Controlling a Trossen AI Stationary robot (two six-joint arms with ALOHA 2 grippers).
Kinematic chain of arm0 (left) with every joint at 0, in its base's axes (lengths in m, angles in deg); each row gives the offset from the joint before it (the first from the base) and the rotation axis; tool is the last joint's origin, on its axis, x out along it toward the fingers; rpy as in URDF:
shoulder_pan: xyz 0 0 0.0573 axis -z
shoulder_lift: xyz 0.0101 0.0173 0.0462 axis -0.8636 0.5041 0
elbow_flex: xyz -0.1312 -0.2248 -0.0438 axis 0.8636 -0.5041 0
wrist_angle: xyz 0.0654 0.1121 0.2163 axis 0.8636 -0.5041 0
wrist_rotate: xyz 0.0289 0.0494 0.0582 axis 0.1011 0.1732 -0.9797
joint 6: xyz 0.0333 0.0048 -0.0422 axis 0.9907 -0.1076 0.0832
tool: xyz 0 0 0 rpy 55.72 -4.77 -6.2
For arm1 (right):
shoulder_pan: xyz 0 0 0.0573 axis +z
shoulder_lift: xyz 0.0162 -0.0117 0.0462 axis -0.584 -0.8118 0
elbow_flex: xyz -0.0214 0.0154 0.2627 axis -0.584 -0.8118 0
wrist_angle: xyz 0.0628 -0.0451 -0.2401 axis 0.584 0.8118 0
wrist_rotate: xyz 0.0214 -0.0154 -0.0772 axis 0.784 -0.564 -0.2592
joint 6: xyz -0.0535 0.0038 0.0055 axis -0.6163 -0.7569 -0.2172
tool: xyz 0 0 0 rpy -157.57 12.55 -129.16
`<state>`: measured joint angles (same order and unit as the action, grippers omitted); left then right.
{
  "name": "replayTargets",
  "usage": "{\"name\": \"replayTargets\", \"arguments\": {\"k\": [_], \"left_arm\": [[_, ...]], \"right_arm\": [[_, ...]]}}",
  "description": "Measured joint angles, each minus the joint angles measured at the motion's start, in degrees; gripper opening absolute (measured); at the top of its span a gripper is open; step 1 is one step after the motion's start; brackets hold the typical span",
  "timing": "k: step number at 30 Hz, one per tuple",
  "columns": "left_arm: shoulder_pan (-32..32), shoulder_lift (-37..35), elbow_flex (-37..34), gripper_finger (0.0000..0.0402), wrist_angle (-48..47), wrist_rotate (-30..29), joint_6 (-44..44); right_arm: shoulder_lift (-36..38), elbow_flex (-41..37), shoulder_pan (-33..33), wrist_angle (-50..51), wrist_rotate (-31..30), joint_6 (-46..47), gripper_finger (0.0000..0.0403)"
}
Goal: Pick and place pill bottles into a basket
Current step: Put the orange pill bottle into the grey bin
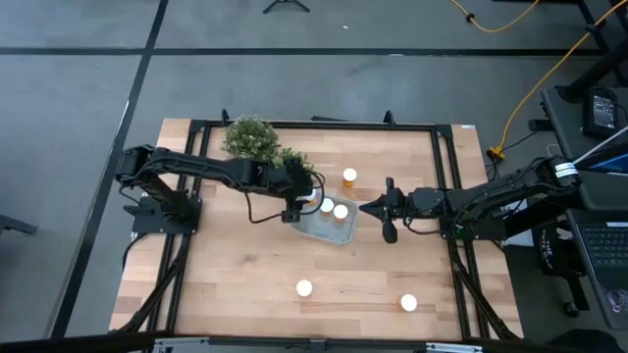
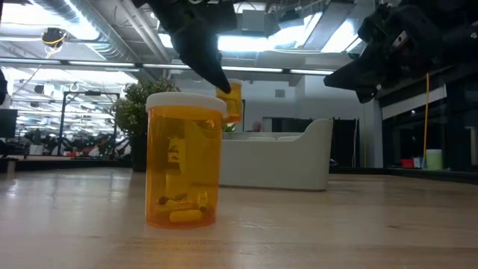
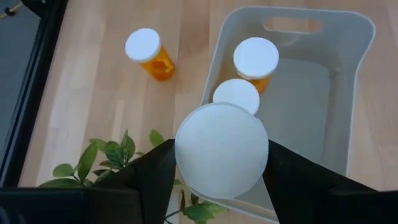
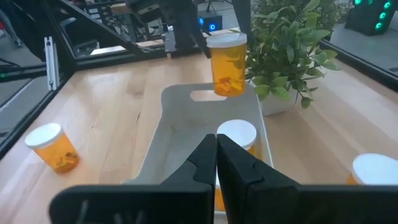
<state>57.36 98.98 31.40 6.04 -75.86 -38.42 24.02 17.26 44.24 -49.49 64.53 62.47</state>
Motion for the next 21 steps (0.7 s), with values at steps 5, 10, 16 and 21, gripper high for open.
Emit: {"name": "replayTargets", "arguments": {"k": [5,10,16,21], "left_arm": [[0.0,1.93,0.03,0.0217,0.72,0.02,-1.41],[0.0,4.81,0.04,0.0217,0.7,0.22,-1.15],[0.0,7.82,0.04,0.0217,0.89,-0.07,-1.06],[0.0,9.09,0.0,0.0217,1.69,-0.16,-1.06]], "right_arm": [[0.0,0.0,-0.02,1.66,0.0,-0.12,0.0017],[-0.19,-0.02,0.0,3.8,0.02,0.93,0.0016],[-0.22,-0.02,-0.01,3.66,0.0,1.17,0.0016],[-0.22,-0.02,-0.02,3.7,0.0,1.13,0.0016]]}}
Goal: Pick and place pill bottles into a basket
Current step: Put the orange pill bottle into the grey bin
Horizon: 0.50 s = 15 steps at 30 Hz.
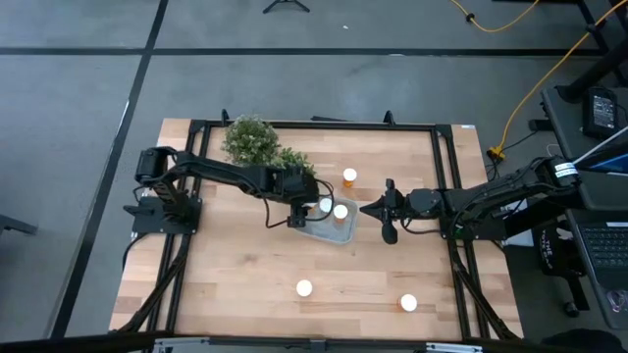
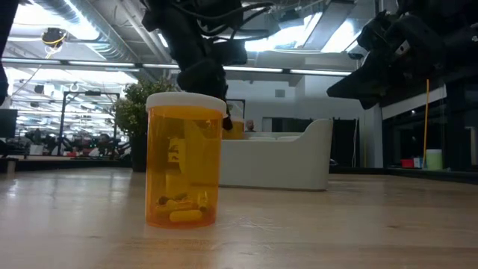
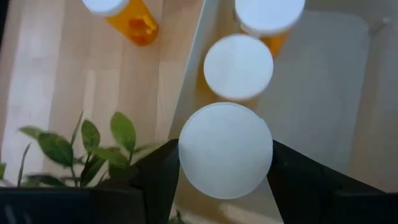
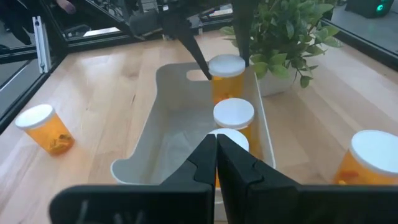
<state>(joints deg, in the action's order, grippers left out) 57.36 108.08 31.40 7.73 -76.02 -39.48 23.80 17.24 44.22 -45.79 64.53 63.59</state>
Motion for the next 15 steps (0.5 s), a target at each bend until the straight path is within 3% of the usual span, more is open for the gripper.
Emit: {"name": "replayTargets", "arguments": {"k": [15], "left_arm": [[0.0,2.75,0.0,0.0217,2.25,-0.18,0.02]], "right_arm": [[0.0,0.0,0.0,-0.08,0.0,-1.53,0.0016]]}}
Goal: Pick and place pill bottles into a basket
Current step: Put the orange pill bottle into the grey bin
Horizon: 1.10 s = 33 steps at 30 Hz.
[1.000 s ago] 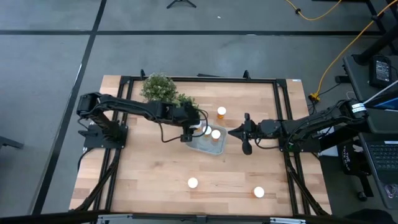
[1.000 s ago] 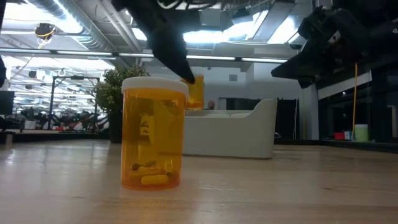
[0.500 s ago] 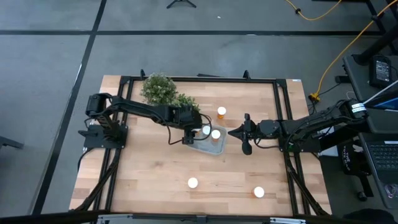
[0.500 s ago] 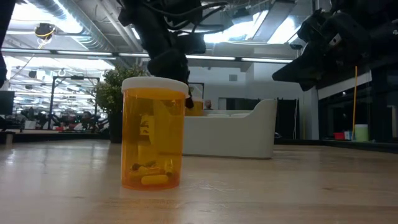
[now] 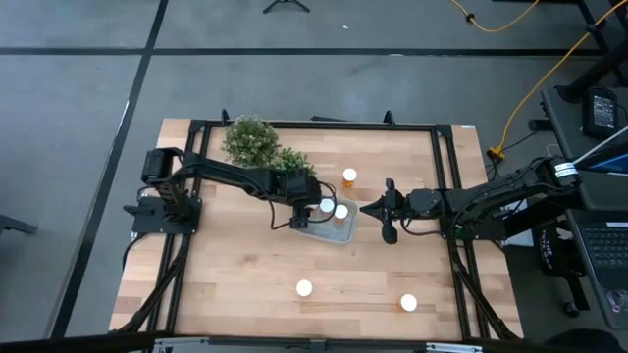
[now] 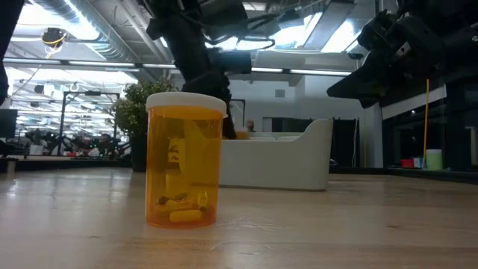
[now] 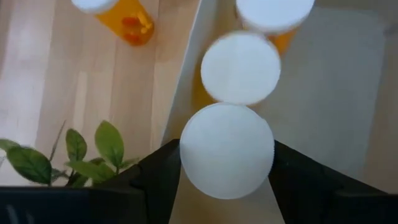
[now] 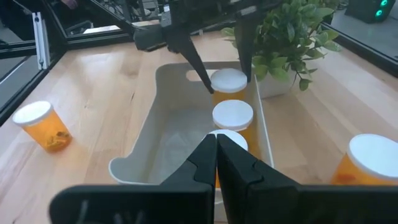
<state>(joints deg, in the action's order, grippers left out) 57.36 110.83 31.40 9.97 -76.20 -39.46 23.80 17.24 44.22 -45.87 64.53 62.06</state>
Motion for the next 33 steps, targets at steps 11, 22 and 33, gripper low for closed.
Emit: {"name": "replayTargets", "arguments": {"k": [11,22,33], "left_arm": [[0.0,0.89,-0.01,0.0217,0.2,-0.28,0.02],[0.0,0.89,-0.02,0.0239,0.37,-3.68,0.61],[0.02,0.86,-0.01,0.0256,0.39,-3.15,0.59]], "right_arm": [[0.0,0.0,0.0,0.0,0.01,-1.18,0.0016],[0.0,0.0,0.0,0.0,0.0,-1.36,0.0016],[0.0,0.0,0.0,0.02,0.01,-1.38,0.0016]]}}
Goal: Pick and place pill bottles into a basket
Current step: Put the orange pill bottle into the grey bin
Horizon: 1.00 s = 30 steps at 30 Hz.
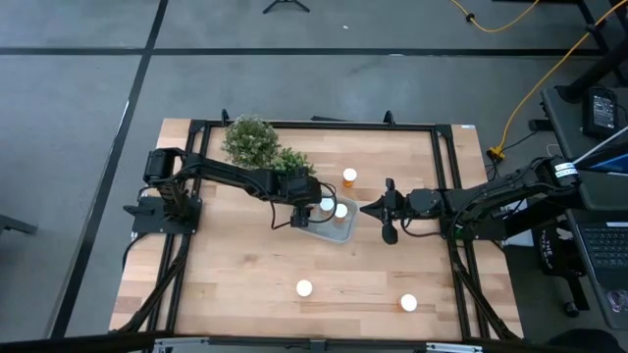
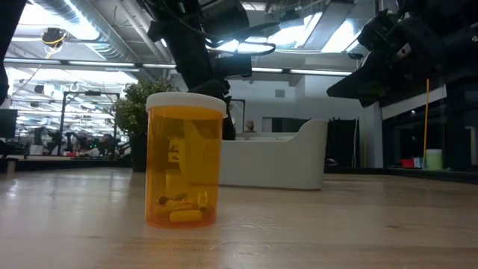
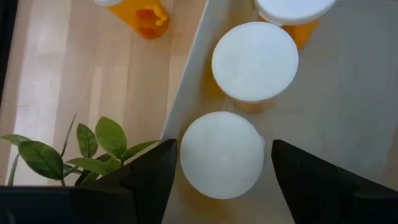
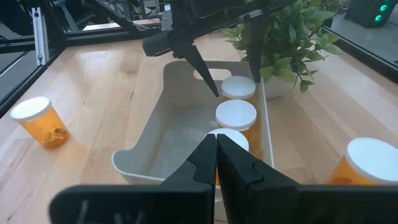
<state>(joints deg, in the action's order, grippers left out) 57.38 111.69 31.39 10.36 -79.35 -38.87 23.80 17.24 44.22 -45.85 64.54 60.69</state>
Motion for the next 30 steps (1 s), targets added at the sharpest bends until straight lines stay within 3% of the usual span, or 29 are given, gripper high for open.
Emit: {"name": "replayTargets", "arguments": {"k": [13,18,30], "left_arm": [[2.11,-3.9,1.14,0.0256,-1.43,0.07,1.0],[4.08,-7.11,3.41,0.0253,-7.13,0.07,2.83],[7.3,-24.36,2.98,0.0213,-16.64,0.01,-3.59]], "right_arm": [[0.0,0.0,-0.01,0.35,0.01,-0.2,0.0016],[-0.02,0.0,-0.02,0.42,0.01,-0.13,0.0016],[-0.02,0.0,-0.02,1.11,-0.01,-1.7,0.0016]]}}
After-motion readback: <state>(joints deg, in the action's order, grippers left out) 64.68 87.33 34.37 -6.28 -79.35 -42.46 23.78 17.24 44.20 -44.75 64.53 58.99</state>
